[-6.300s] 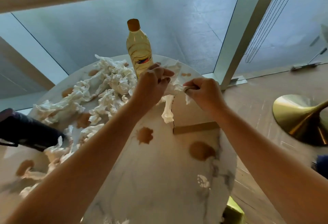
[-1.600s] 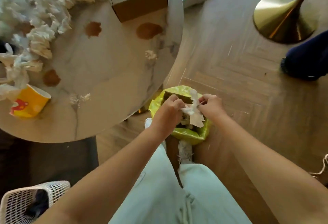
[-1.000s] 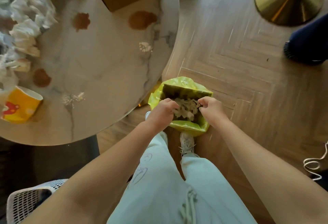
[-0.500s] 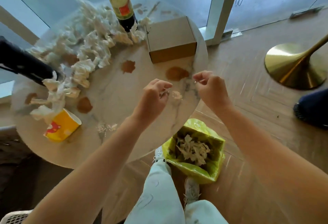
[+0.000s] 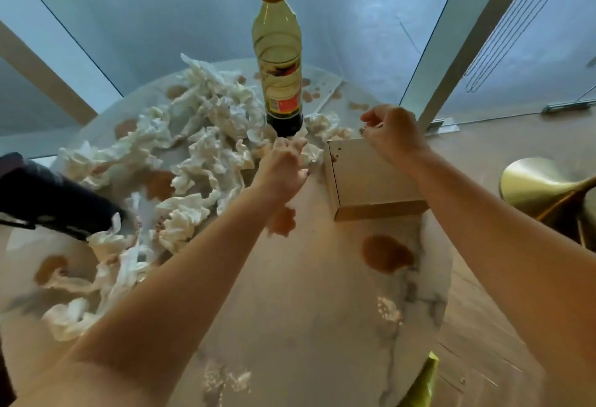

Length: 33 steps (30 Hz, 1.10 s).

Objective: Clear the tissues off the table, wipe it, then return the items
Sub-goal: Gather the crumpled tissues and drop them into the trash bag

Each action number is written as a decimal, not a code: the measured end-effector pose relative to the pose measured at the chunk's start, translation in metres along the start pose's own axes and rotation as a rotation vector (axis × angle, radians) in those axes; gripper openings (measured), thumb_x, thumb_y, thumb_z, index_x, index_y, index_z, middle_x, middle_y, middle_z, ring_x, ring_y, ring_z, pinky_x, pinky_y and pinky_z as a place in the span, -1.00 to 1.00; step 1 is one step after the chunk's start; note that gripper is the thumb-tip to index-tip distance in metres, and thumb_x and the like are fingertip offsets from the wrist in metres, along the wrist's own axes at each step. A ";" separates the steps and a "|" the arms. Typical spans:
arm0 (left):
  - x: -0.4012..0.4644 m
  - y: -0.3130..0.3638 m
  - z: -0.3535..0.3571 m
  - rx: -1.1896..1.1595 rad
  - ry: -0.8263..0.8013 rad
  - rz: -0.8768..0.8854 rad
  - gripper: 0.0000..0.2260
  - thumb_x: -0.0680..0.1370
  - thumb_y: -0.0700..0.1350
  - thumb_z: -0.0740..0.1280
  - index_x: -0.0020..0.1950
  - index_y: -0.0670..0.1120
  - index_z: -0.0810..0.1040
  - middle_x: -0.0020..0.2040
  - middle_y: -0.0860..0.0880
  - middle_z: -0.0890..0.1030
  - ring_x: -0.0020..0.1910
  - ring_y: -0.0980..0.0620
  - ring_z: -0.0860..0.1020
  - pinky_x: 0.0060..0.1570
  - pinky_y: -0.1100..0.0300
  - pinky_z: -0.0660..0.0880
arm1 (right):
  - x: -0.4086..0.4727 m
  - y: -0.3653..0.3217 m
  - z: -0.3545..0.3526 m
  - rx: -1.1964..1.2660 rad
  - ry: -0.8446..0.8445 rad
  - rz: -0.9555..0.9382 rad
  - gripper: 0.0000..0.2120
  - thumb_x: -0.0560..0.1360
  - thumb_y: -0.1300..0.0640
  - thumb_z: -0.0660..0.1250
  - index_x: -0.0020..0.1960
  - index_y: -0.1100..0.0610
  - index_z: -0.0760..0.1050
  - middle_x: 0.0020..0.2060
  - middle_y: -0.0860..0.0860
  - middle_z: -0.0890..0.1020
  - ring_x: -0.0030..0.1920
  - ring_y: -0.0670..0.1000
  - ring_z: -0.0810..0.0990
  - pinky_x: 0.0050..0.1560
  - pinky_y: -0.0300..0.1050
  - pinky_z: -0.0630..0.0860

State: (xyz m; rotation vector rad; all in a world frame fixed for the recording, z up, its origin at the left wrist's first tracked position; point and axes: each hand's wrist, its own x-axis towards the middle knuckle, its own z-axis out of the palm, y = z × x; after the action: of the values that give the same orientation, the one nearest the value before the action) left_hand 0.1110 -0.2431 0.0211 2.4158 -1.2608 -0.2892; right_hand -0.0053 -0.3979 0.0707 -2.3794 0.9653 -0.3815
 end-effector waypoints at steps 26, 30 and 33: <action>0.042 -0.012 0.027 0.056 0.087 0.171 -0.87 0.50 -0.29 0.29 0.02 -0.27 0.48 -0.05 -0.24 0.49 -0.04 -0.17 0.45 -0.03 0.08 0.42 | 0.092 -0.009 0.057 -0.208 -0.162 0.226 -0.84 0.40 0.22 0.38 -0.04 0.25 0.61 -0.06 0.16 0.64 -0.01 0.09 0.60 -0.02 -0.13 0.54; 0.022 -0.004 0.005 -0.001 0.206 0.119 -0.86 0.46 -0.30 0.33 0.00 -0.28 0.50 -0.07 -0.25 0.50 -0.05 -0.17 0.47 -0.01 0.06 0.45 | 0.072 -0.017 0.028 -0.067 -0.063 0.152 -0.84 0.30 0.32 0.43 -0.13 0.19 0.64 -0.13 0.14 0.67 -0.05 0.04 0.62 0.05 -0.10 0.56; -0.002 0.005 -0.011 -0.038 0.296 0.104 -0.87 0.42 -0.34 0.36 -0.05 -0.27 0.52 -0.11 -0.24 0.52 -0.10 -0.15 0.51 -0.07 0.11 0.48 | 0.043 -0.027 0.006 0.019 -0.015 0.081 -0.84 0.26 0.31 0.46 -0.17 0.18 0.63 -0.19 0.12 0.67 -0.11 0.03 0.63 0.00 -0.08 0.58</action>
State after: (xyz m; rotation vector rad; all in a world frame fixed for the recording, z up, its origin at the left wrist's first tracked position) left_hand 0.1102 -0.2410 0.0327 2.2494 -1.2269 0.0718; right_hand 0.0423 -0.4101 0.0834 -2.3148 1.0434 -0.3398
